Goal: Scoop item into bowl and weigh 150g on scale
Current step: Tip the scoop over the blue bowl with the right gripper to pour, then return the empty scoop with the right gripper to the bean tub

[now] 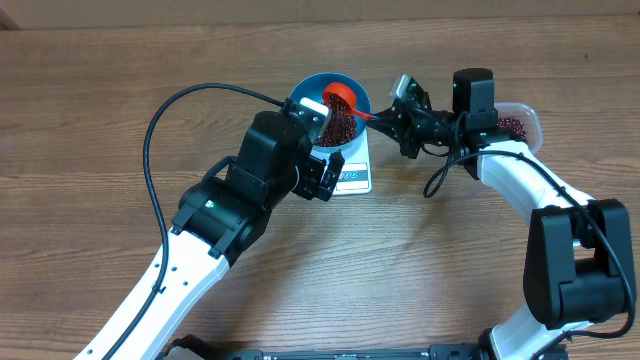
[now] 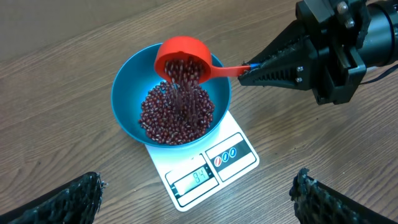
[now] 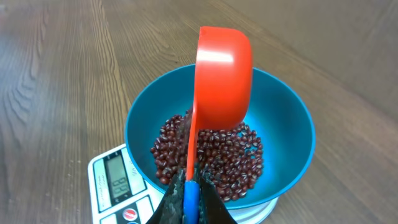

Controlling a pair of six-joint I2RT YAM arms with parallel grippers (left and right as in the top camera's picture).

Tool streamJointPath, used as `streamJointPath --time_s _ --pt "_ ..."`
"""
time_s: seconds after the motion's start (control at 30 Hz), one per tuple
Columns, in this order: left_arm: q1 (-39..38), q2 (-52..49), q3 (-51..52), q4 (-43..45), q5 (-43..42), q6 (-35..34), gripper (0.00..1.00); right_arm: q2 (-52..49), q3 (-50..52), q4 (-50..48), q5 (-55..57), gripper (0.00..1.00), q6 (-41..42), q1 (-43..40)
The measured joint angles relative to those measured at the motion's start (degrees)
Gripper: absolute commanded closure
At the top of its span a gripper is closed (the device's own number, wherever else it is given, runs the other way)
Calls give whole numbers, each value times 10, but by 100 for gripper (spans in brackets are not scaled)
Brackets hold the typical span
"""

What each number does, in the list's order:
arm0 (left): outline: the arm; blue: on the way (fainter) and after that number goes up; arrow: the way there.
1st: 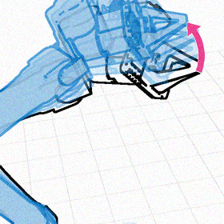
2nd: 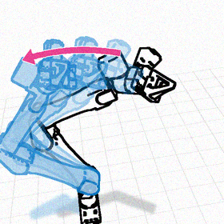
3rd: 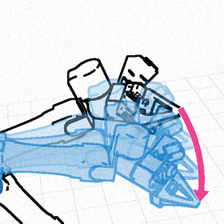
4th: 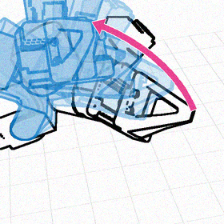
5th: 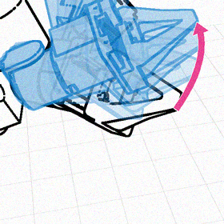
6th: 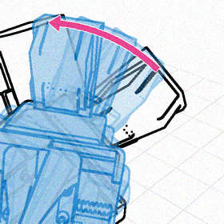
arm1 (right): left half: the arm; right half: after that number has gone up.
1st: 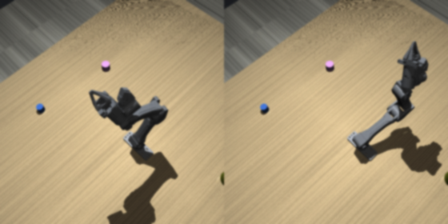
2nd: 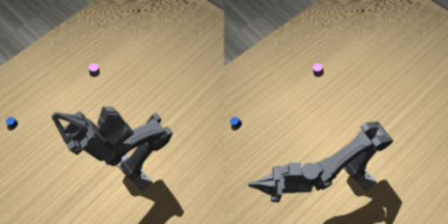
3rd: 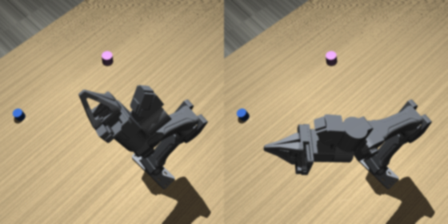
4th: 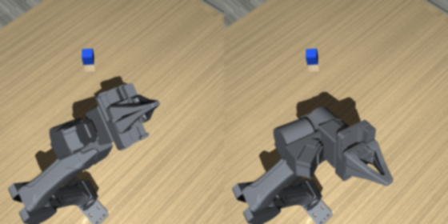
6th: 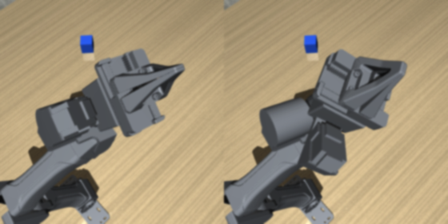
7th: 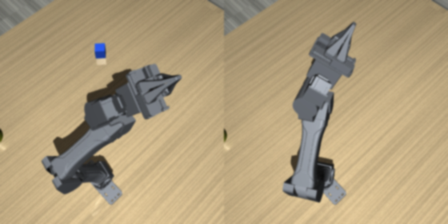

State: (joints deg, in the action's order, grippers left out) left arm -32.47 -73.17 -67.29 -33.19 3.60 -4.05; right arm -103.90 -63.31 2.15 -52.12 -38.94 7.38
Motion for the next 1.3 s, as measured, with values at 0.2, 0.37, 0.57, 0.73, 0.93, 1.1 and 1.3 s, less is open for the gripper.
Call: streamJointPath --time_s 0.2,0.37,0.57,0.73,0.93,1.1,1.3 --pt "0 0 0 0 0 0 0 0 0 0 0 96 -79 0" --pt "0 0 0 0 0 0 1 0 0 -17 9 96 -129 0" --pt "0 0 0 0 0 0 0 0 0 -56 19 96 -149 0" --pt "0 0 0 0 0 0 0 0 0 -60 20 96 -151 0" --pt "0 0 0 0 0 0 0 0 0 -54 20 96 -151 0" --pt "0 0 0 0 0 0 0 26 0 -30 30 96 -136 0" --pt "0 0 0 0 0 0 0 124 0 46 76 96 -94 0"
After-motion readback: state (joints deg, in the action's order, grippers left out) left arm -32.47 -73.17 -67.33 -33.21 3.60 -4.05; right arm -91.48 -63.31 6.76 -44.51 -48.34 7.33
